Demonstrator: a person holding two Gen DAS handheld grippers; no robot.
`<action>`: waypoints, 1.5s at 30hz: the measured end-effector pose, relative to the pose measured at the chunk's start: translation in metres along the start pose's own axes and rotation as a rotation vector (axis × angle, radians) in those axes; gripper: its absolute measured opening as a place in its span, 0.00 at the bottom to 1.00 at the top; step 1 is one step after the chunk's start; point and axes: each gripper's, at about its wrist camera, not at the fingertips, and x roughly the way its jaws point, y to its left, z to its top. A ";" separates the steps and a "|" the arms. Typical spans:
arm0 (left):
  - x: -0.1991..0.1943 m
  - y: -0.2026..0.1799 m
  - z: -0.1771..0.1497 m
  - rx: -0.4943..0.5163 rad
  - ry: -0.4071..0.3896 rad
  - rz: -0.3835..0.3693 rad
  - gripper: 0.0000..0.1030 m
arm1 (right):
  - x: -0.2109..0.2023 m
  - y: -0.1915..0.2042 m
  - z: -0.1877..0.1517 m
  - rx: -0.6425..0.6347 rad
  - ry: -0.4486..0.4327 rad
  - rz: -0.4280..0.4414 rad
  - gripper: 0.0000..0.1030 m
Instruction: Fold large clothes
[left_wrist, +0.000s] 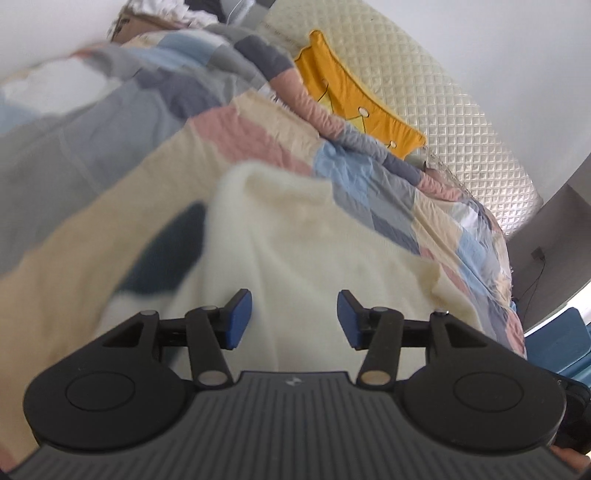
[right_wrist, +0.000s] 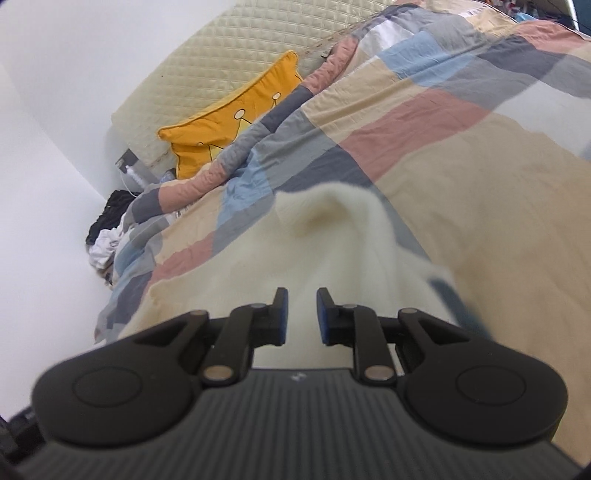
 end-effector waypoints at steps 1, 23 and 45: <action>-0.006 0.000 -0.006 -0.002 -0.006 -0.005 0.56 | -0.007 0.001 -0.004 0.009 -0.005 0.004 0.20; -0.034 -0.024 -0.080 0.325 0.000 0.340 0.57 | -0.039 0.015 -0.099 0.109 0.182 0.150 0.48; -0.016 -0.039 -0.080 0.418 -0.098 0.442 0.58 | 0.036 0.056 -0.091 0.285 0.229 0.251 0.26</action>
